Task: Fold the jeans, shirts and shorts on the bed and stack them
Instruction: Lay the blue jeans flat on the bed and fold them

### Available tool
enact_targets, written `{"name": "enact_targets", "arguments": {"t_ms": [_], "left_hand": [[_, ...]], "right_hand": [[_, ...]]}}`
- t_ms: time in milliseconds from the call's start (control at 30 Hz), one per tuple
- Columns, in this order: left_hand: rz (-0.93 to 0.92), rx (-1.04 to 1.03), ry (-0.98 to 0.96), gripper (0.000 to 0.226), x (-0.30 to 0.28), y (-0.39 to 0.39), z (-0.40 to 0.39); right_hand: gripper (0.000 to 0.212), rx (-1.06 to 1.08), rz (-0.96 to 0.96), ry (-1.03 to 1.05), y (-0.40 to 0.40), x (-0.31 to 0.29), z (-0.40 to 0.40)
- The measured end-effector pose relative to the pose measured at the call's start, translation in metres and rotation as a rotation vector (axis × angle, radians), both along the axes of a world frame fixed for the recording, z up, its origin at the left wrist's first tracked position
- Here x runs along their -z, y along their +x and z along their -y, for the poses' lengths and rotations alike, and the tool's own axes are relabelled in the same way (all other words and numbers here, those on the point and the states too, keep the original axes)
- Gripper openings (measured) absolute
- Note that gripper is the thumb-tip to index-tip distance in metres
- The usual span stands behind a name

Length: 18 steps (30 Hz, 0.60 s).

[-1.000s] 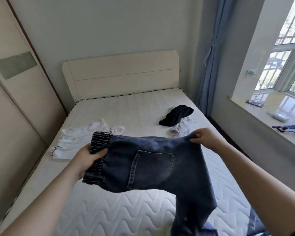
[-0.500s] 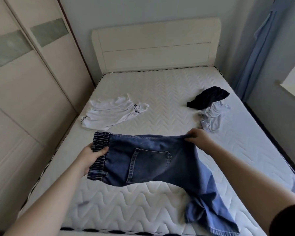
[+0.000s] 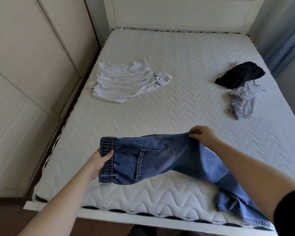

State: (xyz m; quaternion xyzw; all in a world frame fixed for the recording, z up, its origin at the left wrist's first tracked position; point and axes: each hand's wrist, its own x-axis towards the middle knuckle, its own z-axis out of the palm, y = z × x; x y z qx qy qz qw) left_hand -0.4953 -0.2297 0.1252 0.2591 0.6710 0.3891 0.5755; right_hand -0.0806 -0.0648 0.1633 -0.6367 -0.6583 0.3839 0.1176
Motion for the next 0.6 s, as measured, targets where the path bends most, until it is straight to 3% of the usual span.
{"name": "enact_targets", "arguments": {"t_ms": [167, 333, 600], "left_hand": [[0.038, -0.023, -0.137, 0.024, 0.060, -0.043, 0.003], [-0.035, -0.047, -0.222, 0.028, 0.119, -0.069, 0.004], [-0.606, 0.121, -0.125, 0.041, 0.193, -0.114, -0.032]], "right_hand": [[0.011, -0.018, 0.064, -0.043, -0.055, 0.060, -0.009], [0.019, -0.046, 0.103, -0.121, -0.096, 0.123, -0.034], [0.035, -0.107, 0.161, -0.147, -0.169, 0.216, -0.092]]}}
